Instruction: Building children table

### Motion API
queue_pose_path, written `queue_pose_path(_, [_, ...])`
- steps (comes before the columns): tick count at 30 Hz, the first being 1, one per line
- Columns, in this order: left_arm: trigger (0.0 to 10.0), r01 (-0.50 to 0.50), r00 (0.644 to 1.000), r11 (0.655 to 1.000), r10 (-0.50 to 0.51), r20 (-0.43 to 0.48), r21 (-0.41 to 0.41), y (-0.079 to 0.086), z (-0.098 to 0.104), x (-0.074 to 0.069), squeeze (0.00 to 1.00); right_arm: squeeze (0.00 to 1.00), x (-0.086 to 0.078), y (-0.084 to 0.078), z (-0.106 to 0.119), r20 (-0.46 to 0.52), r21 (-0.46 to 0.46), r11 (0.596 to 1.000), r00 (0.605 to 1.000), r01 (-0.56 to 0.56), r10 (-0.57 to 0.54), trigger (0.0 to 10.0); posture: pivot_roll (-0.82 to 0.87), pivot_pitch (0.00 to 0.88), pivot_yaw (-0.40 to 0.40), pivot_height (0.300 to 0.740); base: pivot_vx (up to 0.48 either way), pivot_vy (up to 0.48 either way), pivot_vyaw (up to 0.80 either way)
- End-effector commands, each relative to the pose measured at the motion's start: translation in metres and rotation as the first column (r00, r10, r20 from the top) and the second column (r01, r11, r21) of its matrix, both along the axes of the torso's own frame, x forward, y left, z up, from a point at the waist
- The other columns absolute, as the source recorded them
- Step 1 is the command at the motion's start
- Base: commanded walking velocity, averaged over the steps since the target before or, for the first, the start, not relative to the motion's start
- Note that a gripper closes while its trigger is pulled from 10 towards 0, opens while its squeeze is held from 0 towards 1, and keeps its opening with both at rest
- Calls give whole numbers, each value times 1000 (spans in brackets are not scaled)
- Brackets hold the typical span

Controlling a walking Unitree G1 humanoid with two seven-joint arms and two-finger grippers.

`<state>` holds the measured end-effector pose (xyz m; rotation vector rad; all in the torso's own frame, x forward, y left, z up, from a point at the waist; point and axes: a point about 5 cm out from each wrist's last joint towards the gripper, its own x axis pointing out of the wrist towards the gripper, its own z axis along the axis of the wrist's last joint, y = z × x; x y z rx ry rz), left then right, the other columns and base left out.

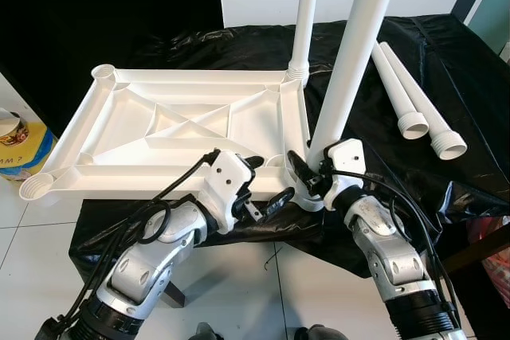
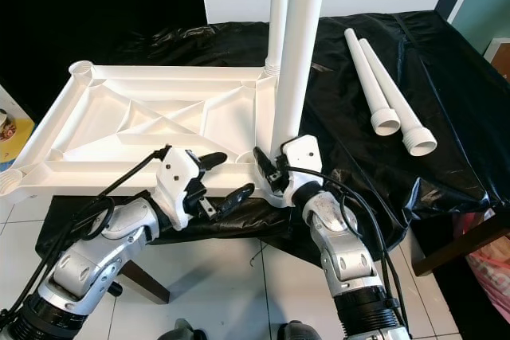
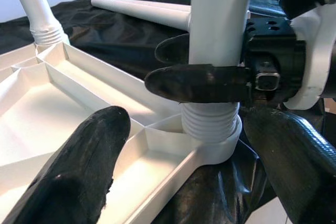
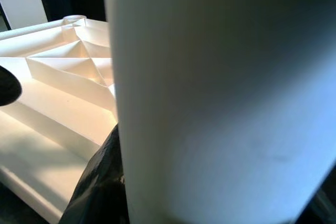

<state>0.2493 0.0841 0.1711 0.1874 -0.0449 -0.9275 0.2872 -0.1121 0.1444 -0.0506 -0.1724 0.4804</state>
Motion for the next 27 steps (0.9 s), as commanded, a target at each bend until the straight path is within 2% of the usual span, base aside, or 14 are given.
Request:
queue_pose_path(1, [10000, 150, 989, 989, -149, -25, 20, -4, -1, -10, 0, 0, -3, -1, -12, -42, 0, 1000, 999, -7, 7, 10000, -15, 85, -11, 740, 0, 0, 0])
queue_pose_path(7, [10000, 149, 989, 988, -148, -17, 32, -2, 1, -8, 0, 0, -3, -6, -24, -73, 44, 999, 997, 12, -9, 10000, -20, 87, -3, 740, 0, 0, 0])
queue_pose_path(12, [10000, 151, 988, 988, -151, -15, 35, -2, 2, -8, 0, 0, -2, -8, -28, -75, 37, 999, 997, 13, -10, 10000, -21, 88, -2, 740, 0, 0, 0])
queue_pose_path(14, [10000, 153, 988, 987, -153, -10, 40, -2, 3, -8, 0, 0, -3, -8, -32, -69, -1, 1000, 998, 7, -7, 10000, -21, 88, 0, 740, 0, 0, 0])
queue_pose_path(21, [10000, 157, 988, 987, -157, -8, 43, -3, 3, -9, 0, 0, -6, -8, -37, -58, -33, 999, 998, 1, -3, 10000, -24, 89, 4, 740, 0, 0, 0])
queue_pose_path(27, [10000, 161, 987, 986, -160, -7, 47, -3, 3, -9, 0, 0, -13, -3, -43, -18, -134, 990, 999, -53, 51, 10000, -27, 91, 6, 740, 0, 0, 0])
